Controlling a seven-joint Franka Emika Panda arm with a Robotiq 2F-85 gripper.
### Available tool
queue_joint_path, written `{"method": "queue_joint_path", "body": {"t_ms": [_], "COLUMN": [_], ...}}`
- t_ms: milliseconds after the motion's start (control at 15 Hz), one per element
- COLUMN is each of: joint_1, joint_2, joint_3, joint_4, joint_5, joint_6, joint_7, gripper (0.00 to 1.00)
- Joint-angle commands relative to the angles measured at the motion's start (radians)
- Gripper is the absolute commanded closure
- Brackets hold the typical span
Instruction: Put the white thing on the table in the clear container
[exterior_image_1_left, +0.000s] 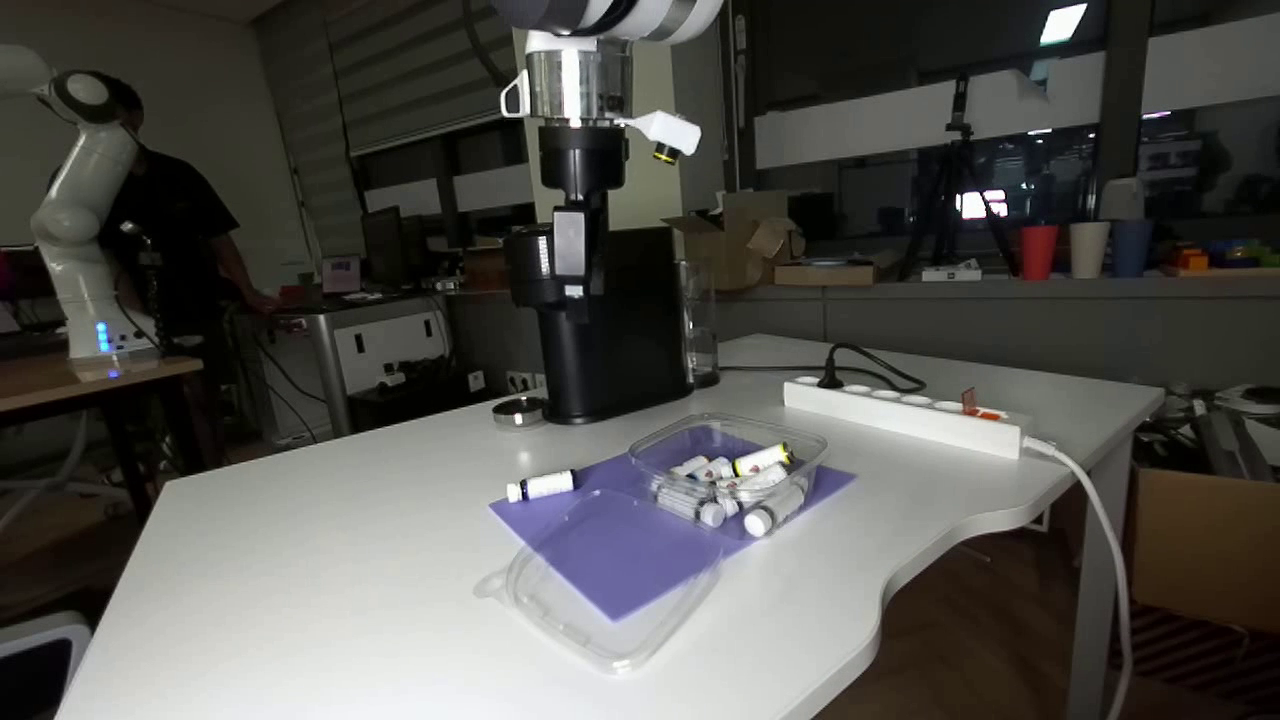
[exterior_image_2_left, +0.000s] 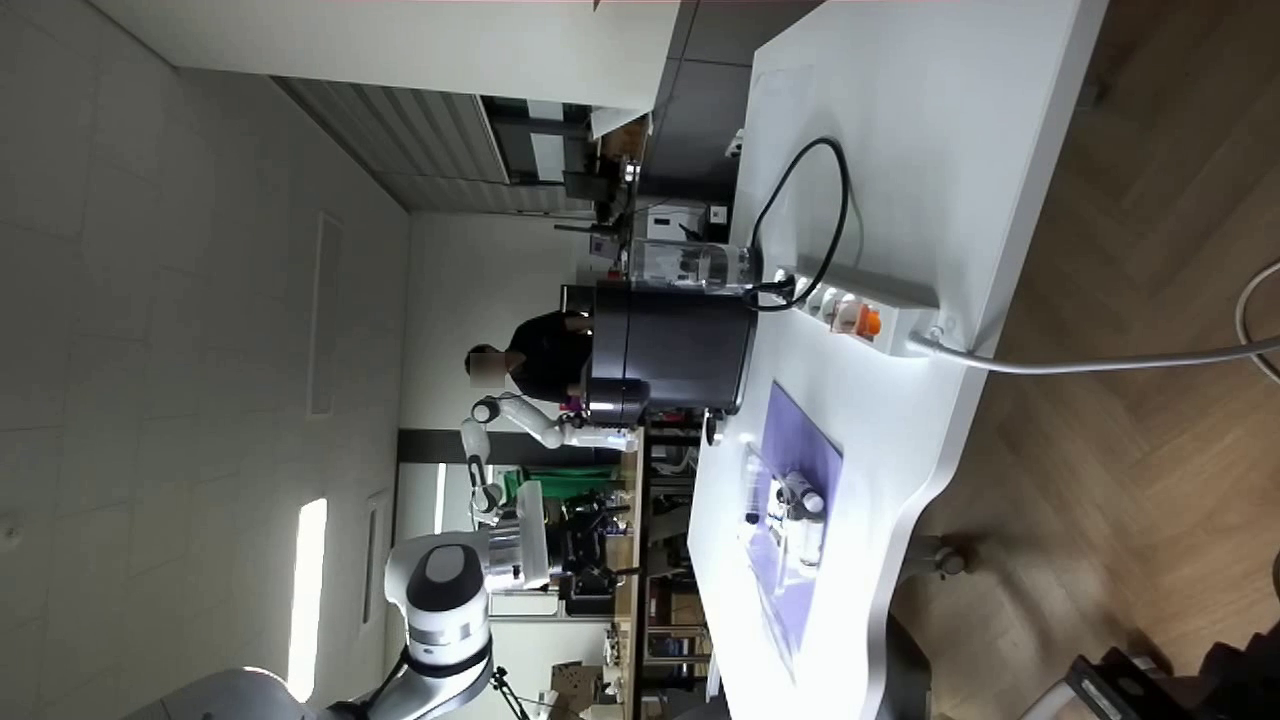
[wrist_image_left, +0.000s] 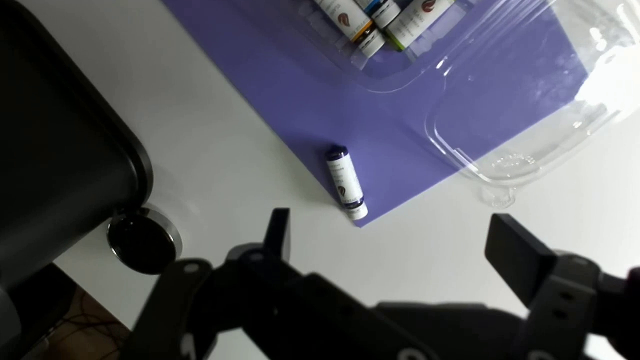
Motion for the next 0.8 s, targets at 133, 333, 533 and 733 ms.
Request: {"method": "queue_joint_path", "body": {"t_ms": [133,333,533,733], "joint_1": [-0.040,-0.054,-0.059,-0.053], "joint_2": [0.179,0.276,0.373,0.476], "joint_3": [0.043,0.061,0.077,0.087], "joint_4": [0.139,0.220,0.308,0.407], "joint_5": [-0.075,-0.098,-0.093,-0.078], "joint_6": [0.117,0.177,0.179,0.120], "joint_7": [-0.169,-0.242,-0.275,-0.266], "gripper": [0.00,0.00,0.00,0.00]}}
